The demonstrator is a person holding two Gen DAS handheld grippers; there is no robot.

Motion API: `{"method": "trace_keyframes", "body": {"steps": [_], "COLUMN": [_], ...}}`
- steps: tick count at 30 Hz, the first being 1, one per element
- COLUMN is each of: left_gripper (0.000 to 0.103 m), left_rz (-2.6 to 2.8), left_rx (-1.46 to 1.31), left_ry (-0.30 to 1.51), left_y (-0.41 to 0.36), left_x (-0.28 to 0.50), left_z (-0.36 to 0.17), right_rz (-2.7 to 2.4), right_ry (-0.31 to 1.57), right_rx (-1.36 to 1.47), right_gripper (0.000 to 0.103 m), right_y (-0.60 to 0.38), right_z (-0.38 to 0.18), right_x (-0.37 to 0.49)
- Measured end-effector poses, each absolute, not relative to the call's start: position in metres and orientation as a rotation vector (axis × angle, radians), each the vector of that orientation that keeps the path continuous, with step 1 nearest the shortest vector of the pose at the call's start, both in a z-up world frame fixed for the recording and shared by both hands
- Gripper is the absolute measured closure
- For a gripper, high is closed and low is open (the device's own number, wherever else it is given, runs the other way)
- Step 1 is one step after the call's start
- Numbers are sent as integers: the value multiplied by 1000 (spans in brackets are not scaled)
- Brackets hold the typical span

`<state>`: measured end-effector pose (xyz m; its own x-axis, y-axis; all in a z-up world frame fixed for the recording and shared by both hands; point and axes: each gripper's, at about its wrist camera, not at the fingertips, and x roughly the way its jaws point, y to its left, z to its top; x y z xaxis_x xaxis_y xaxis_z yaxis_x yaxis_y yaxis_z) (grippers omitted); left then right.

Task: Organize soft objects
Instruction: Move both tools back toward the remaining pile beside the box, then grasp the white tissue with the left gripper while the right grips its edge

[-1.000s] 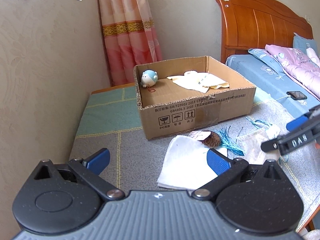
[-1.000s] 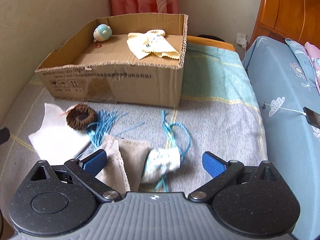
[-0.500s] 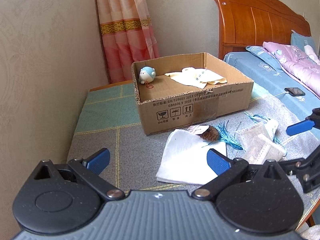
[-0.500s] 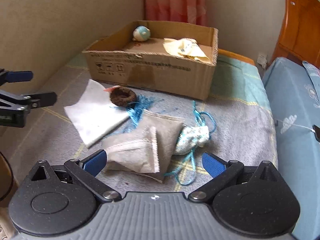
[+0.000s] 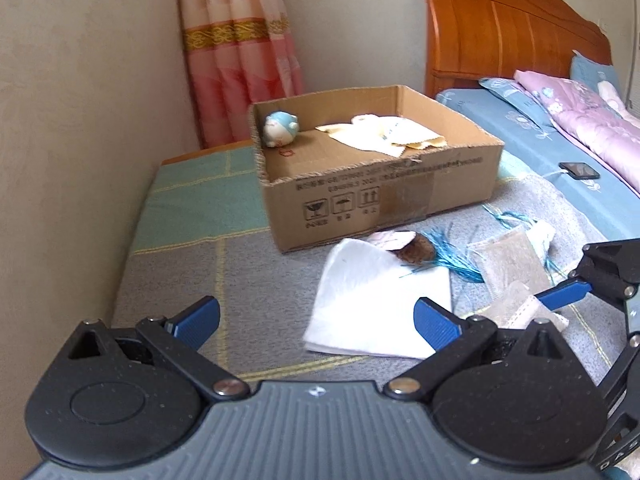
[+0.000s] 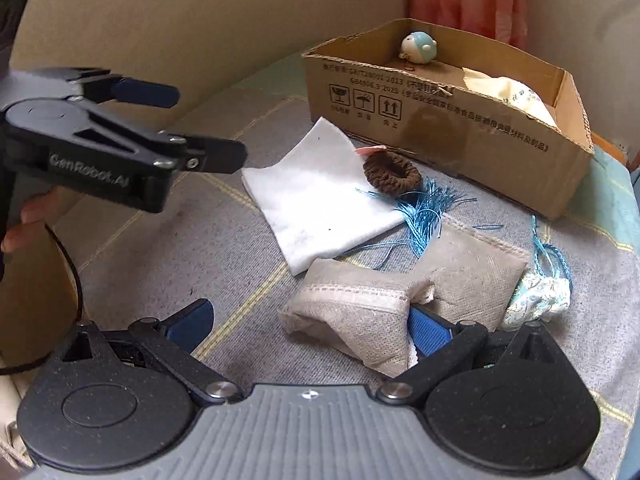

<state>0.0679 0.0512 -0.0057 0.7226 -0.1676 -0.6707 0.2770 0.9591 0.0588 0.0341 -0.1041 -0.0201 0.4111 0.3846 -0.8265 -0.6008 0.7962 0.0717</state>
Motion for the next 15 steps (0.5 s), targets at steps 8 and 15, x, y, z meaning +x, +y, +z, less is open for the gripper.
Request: {"method": "trace_keyframes", "body": {"steps": [8,15], "left_gripper": [1,1], "left_rz": [-403,-424], "left_rx": [138,183], "left_ry": [830,888], "left_y": [36,22], "left_x": [103,122], "left_z": [-32,-44], "right_rz": [642,660], "right_ry": [951,931], "right_rx": [-283,-269], "right_gripper": [0,0], "right_y": [-105,-111], "right_z": [-27,-29], "right_x": [28,25]}}
